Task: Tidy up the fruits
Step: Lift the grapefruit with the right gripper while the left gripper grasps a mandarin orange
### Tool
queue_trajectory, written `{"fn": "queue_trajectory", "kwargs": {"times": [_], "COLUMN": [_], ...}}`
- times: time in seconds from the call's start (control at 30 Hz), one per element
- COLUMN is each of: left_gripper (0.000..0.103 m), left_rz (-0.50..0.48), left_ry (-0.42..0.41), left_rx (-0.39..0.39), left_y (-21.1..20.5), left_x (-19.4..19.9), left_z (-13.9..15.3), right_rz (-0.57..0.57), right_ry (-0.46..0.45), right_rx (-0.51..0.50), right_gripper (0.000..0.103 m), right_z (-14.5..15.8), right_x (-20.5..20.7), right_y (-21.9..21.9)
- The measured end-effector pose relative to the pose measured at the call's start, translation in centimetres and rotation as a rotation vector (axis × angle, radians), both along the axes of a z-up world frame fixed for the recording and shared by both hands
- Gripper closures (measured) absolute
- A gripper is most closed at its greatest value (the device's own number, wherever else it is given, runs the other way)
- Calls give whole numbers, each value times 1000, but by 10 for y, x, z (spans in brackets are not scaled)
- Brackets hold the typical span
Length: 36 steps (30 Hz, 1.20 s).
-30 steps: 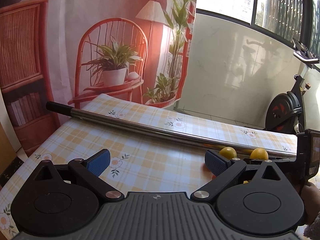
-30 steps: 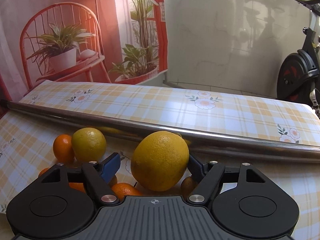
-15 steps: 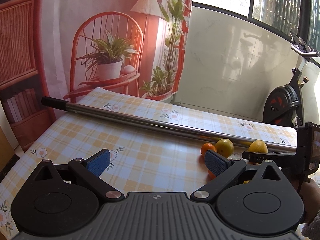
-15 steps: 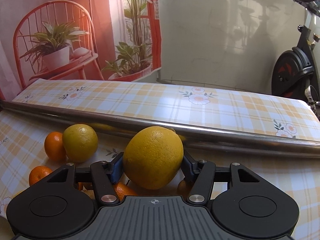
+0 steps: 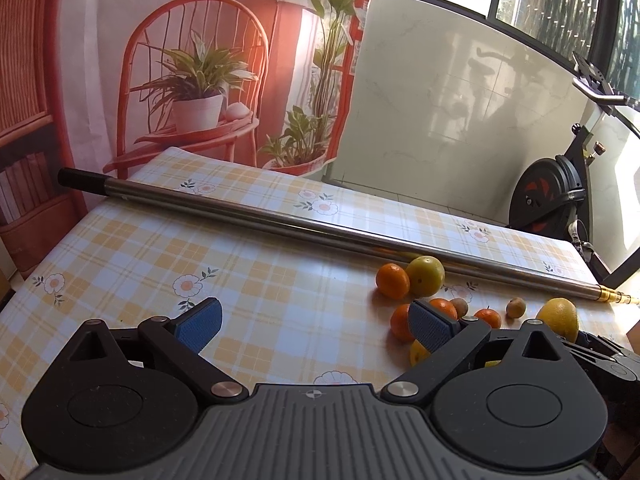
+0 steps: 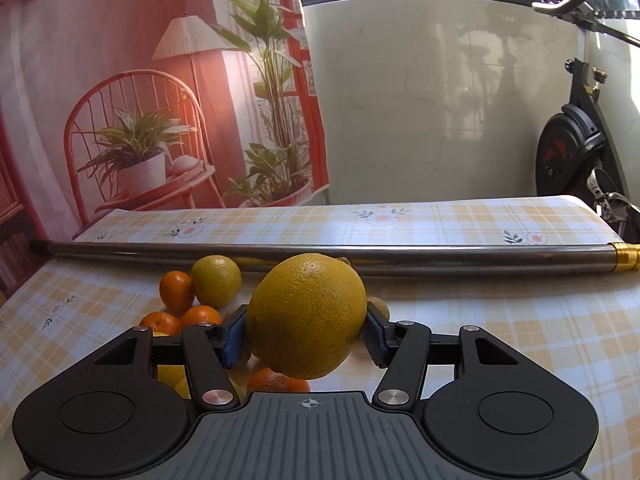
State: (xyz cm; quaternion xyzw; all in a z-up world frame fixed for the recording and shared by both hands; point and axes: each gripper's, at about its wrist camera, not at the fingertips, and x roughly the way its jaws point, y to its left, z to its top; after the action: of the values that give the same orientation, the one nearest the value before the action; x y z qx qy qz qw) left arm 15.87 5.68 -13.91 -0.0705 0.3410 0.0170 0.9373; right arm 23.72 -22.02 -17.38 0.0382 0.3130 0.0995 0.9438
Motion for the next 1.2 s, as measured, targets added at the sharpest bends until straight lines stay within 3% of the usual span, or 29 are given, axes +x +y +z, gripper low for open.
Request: {"fn": "queue_trajectory", "kwargs": {"times": [0.2,0.43,0.53,0.8,0.93,1.13,1.2], "left_gripper": [8,10,15,49,51,53,63], "left_rz": [-38,-77,-83,-47,-62,-79,-69], "left_ry": [27,63,98,190,247,292,304], "left_rx": [-14,-36,-84,-283,-362,-355,-365], "left_y": [-16,-28,-28,-29,-29,-35,-35], "left_x": [9,24,40,83,98,110,113], "left_z": [-7,-14,-17,-43,-60,-79,-85], "right_rz": [-96,-126,-113,-97,-93,-91,-90], "right_ry": [-36,-41,-52,-58,-62,-60,-58], "right_rx": [16,22,31,48,53,58,59], "right_gripper": [49,49,49,49,49,49,49], "right_z": [-7,-21,-21,-21,-21,-21,-21], "right_x": [-39,-52,-53,-55,-56,-56,-56], "right_y": [-27,-43,-41,-36,-37,-37,-38]}}
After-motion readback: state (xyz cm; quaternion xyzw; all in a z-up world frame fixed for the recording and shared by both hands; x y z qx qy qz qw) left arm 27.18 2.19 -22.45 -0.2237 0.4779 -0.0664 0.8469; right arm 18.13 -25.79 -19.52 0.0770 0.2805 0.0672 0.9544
